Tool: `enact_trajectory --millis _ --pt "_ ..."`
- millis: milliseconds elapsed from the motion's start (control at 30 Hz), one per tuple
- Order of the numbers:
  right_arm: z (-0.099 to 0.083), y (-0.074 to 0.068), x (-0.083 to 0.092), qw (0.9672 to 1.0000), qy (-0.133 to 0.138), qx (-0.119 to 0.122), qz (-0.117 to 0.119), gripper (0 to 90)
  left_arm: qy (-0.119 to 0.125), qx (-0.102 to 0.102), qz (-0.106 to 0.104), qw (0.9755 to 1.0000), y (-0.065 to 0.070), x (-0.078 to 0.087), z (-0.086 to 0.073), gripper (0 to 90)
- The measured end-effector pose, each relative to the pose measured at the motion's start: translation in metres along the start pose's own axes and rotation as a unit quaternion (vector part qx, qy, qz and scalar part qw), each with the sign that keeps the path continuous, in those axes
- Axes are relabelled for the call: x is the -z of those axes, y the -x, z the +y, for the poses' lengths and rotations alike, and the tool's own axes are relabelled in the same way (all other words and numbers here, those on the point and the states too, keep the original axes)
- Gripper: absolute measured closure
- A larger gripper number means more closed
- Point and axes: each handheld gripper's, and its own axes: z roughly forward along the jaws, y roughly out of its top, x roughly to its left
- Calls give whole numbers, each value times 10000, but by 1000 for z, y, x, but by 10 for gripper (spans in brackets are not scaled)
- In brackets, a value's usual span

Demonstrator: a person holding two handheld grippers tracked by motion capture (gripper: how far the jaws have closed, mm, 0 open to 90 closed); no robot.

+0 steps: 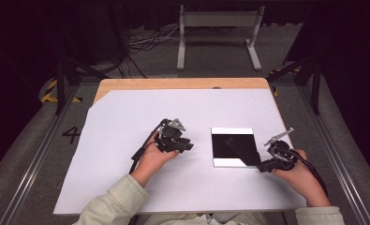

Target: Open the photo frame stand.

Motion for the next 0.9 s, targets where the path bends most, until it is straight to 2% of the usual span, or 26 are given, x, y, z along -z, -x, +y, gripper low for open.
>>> enact_trajectory --millis 200,400,900 --pt "-1 1 5 9999 93 -28 68 723 30 62 -76 9999 0 0 0 720" --pt "-1 1 10 9998 182 -19 76 743 12 40 -80 10000 -1 -1 0 718" --pt "-1 -1 26 9980 613 -37 139 766 -5 95 -138 9999 0 -3 -1 716"
